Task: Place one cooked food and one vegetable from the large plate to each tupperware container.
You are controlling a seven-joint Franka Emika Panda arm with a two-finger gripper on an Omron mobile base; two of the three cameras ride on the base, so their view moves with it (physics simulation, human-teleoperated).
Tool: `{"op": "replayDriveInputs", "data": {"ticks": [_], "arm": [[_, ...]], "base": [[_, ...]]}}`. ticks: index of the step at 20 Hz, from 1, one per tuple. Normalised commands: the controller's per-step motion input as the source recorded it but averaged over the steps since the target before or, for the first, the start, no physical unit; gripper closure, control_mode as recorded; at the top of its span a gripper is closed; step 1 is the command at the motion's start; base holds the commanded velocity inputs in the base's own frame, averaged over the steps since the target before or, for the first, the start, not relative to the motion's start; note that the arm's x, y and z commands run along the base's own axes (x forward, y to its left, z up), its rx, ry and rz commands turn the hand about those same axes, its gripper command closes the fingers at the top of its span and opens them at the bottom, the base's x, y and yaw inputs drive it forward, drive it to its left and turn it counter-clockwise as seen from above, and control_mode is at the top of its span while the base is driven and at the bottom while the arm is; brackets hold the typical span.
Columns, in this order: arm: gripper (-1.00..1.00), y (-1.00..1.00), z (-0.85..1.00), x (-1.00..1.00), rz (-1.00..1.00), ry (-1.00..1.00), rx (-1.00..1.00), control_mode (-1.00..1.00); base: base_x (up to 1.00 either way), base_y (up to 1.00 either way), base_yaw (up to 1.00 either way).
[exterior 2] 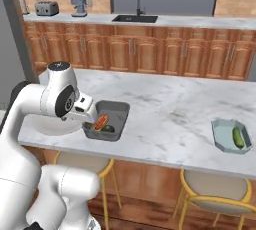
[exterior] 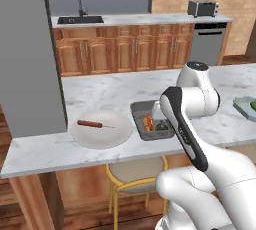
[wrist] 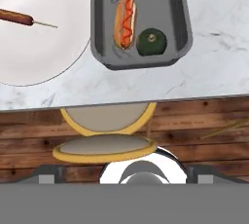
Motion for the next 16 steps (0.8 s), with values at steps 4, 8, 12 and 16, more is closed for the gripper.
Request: {"op": "replayDriveInputs", "data": {"ticks": [4, 8, 12, 16], "arm": [[-1.0, 0.0, 0.0, 0.0, 0.0, 0.0, 0.0, 1.0], [-1.0, 0.0, 0.0, 0.0, 0.0, 0.0, 0.0, 1.0], [-1.0, 0.0, 0.0, 0.0, 0.0, 0.0, 0.0, 1.0], [-1.0, 0.0, 0.0, 0.03, 0.0, 0.0, 0.0, -1.0]], "base": [[0.0, 0.97, 0.02], [0.03, 0.81, 0.0], [0.18, 0.38, 0.0], [0.04, 0.01, 0.0]]}}
